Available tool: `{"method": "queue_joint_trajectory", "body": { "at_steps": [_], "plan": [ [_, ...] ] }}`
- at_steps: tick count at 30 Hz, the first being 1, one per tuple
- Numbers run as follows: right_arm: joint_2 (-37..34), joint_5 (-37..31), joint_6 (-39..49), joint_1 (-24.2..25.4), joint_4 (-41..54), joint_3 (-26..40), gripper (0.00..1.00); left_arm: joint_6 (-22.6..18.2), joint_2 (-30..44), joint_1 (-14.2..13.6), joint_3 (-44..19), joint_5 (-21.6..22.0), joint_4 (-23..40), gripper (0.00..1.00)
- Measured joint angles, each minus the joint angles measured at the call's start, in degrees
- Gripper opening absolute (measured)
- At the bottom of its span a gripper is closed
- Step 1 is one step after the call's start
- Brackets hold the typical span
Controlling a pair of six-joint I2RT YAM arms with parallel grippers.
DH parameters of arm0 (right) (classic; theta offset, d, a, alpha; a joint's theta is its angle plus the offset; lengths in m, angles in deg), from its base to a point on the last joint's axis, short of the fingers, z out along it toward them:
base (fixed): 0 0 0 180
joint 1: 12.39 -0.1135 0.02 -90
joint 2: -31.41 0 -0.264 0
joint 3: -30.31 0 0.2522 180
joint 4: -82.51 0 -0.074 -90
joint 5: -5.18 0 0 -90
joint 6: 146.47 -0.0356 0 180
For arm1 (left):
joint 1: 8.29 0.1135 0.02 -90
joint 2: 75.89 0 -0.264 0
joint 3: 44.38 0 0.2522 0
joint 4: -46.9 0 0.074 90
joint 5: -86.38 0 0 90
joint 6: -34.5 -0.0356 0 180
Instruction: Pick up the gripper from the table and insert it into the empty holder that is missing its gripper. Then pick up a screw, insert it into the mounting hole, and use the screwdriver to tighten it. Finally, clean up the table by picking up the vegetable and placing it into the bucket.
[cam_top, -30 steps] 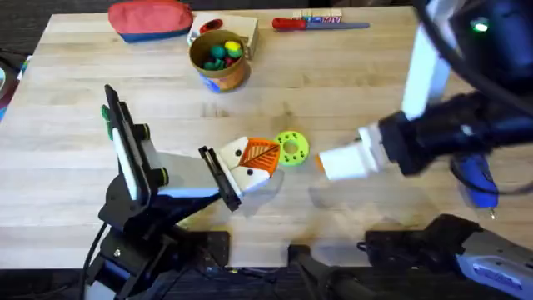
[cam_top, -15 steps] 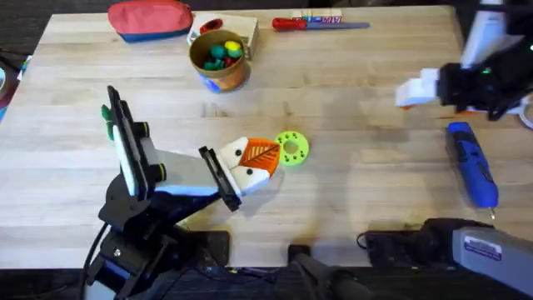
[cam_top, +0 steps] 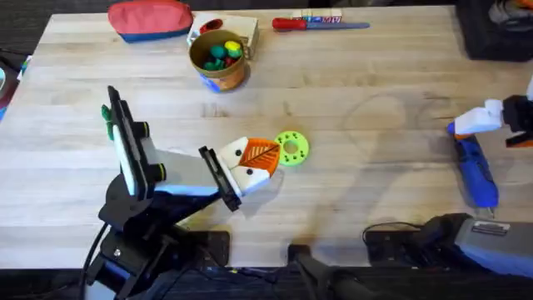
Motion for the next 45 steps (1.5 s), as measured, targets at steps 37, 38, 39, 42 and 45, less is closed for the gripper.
{"method": "queue_joint_trajectory", "body": {
  "at_steps": [37, 38, 39, 42, 45],
  "plan": [
    [-14.9, 1.1, 19.2, 2.3, -6.7, -0.1, 0.097, 0.0, 0.0, 0.0, 0.0, 0.0, 0.0, 0.006],
    [-14.9, 1.1, 19.0, 2.3, -6.7, -0.1, 0.032, 0.0, 0.0, 0.0, 0.0, 0.0, 0.0, 0.006],
    [-14.9, 1.3, 18.6, 2.3, -6.5, -0.1, 0.015, 0.0, 0.0, 0.0, 0.0, 0.0, 0.0, 0.006],
    [-14.9, 1.6, 17.7, 2.2, -6.1, -0.2, 0.013, 0.0, 0.0, 0.0, 0.0, 0.0, 0.0, 0.006],
    [-14.7, 1.5, 17.2, 2.0, -6.2, -0.2, 0.009, 0.0, 0.0, 0.0, 0.0, 0.0, 0.0, 0.006]
  ]
}}
